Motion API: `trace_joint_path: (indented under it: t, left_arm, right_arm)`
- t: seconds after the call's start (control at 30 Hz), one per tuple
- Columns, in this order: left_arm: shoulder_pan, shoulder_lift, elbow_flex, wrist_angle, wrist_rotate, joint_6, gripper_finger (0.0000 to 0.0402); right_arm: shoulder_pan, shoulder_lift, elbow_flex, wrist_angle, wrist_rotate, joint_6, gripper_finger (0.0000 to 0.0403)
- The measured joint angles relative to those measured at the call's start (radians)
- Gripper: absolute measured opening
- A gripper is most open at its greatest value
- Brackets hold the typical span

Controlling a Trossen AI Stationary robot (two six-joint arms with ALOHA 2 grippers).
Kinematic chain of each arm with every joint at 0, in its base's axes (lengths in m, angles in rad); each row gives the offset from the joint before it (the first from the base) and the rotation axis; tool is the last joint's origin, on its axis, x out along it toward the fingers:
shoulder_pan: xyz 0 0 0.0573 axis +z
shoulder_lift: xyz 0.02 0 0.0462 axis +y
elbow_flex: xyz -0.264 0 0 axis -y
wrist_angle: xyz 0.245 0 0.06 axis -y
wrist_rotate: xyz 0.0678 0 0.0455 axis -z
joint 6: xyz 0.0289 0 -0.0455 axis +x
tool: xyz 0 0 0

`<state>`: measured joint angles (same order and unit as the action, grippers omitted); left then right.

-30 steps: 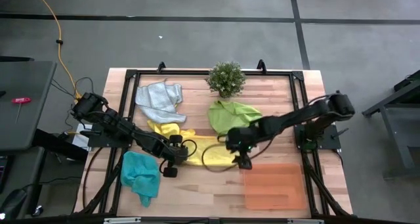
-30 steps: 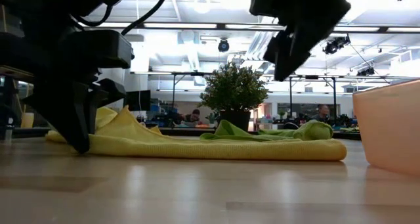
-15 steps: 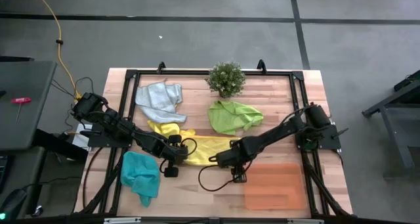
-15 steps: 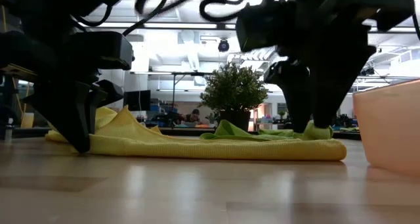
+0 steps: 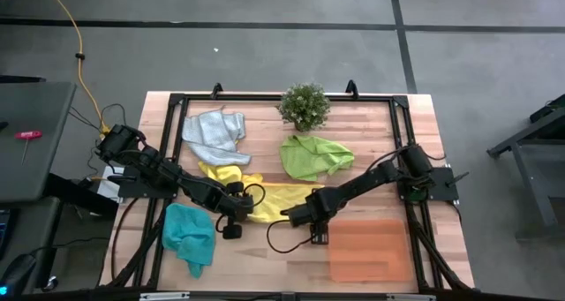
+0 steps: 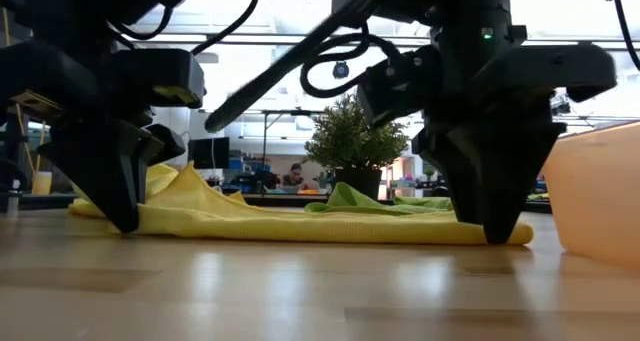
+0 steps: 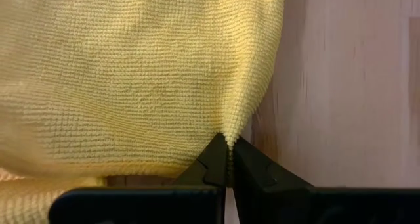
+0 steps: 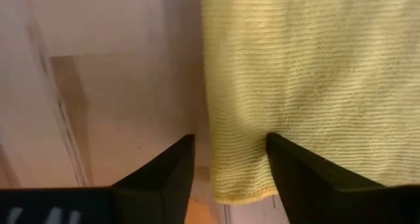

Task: Fold microfiber towels
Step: Fold the right yellow microfiber towel

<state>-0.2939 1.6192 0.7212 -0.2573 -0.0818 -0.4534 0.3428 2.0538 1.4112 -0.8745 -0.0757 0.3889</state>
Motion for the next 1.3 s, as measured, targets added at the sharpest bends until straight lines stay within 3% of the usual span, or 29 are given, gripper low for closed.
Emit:
trace_joint_path:
  t: [0.33, 0.7, 0.87, 1.1, 1.3]
  left_arm:
    - [-0.001, 0.000, 0.000, 0.003, 0.053, -0.045, 0.0001]
    - [-0.002, -0.060, -0.002, -0.022, 0.181, -0.159, 0.0000]
    - [-0.002, -0.102, -0.001, -0.042, 0.183, -0.211, 0.0000]
    - [-0.002, -0.131, -0.001, -0.036, 0.223, -0.323, 0.0000]
    - [-0.001, -0.133, -0.001, -0.032, 0.228, -0.392, 0.0000]
  right_arm:
    - [-0.004, -0.005, -0.003, 0.003, 0.043, 0.013, 0.0011]
    - [-0.035, -0.044, -0.005, -0.004, -0.012, -0.102, 0.0002]
    - [-0.057, -0.090, -0.005, -0.003, -0.025, -0.161, 0.0001]
    - [-0.097, -0.136, -0.005, -0.009, -0.160, -0.209, 0.0001]
    - [-0.128, -0.157, -0.005, -0.032, -0.170, -0.220, 0.0000]
